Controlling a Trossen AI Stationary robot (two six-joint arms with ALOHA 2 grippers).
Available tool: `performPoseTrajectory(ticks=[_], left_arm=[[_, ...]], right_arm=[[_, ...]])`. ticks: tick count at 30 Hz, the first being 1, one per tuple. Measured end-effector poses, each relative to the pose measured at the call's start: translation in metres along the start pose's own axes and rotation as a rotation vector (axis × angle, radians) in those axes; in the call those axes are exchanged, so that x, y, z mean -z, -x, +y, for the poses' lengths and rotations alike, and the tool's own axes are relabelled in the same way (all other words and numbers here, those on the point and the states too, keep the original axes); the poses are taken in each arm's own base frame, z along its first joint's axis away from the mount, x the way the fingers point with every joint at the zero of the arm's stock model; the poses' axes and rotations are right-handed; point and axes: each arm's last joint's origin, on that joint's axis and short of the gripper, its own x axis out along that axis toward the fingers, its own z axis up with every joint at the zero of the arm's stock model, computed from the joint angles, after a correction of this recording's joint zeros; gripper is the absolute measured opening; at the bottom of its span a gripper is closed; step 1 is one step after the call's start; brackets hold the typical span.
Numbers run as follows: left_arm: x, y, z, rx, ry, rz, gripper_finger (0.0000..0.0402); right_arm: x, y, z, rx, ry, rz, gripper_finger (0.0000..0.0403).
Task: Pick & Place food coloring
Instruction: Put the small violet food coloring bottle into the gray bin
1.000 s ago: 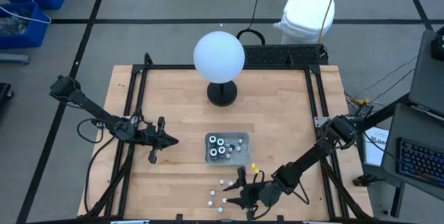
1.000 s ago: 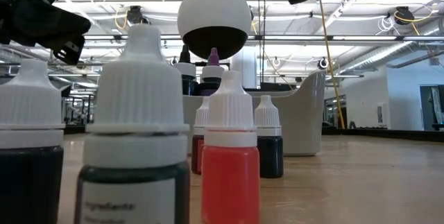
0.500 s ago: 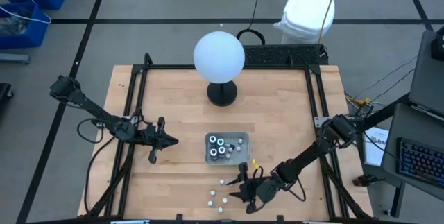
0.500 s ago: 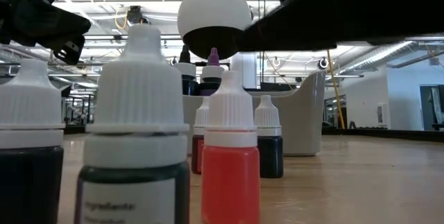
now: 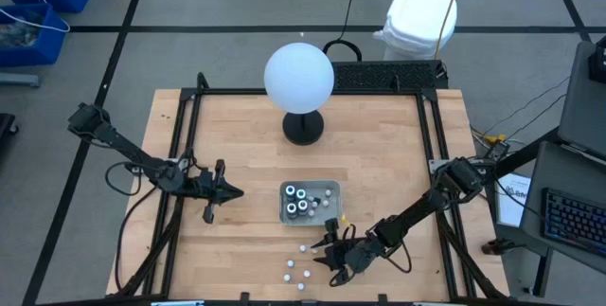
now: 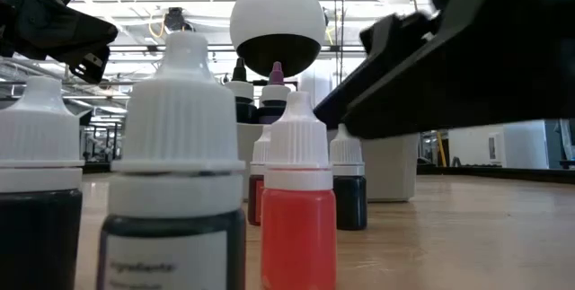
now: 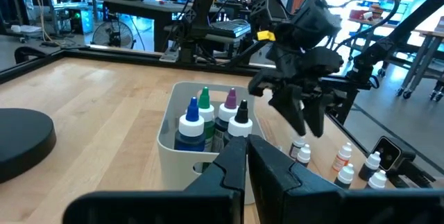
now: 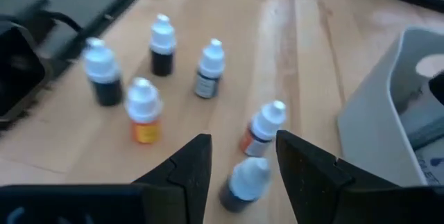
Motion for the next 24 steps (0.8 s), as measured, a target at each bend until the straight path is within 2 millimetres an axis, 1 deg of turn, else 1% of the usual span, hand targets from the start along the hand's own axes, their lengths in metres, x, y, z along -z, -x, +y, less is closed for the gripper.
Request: performPoseTrajectory(ticks=[6,15,19,24], left_arm=[[0.0,0.0,0.0,0.0,0.0,0.0,0.0021],[0.0005,0.0,0.0001,-0.001,-0.002,0.005,0.0021],[0.0005,0.0,0.0001,-0.001,-0.002,0.005,0.0021],[0.0005,0.0,0.0001,-0.002,-0.003,0.005,0.0021]], right_arm=[[0.0078,-0.0083,-0.0048,0.016,-0.021,0.023,0.015],[0.0091,-0.0087,-0.0054,0.017,-0.02,0.034,0.0134],[0.0098,-0.0086,-0.0053,0.013,-0.029,0.041,0.0115],[0.01,-0.0086,-0.004,-0.037,-0.033,0.047,0.0073]])
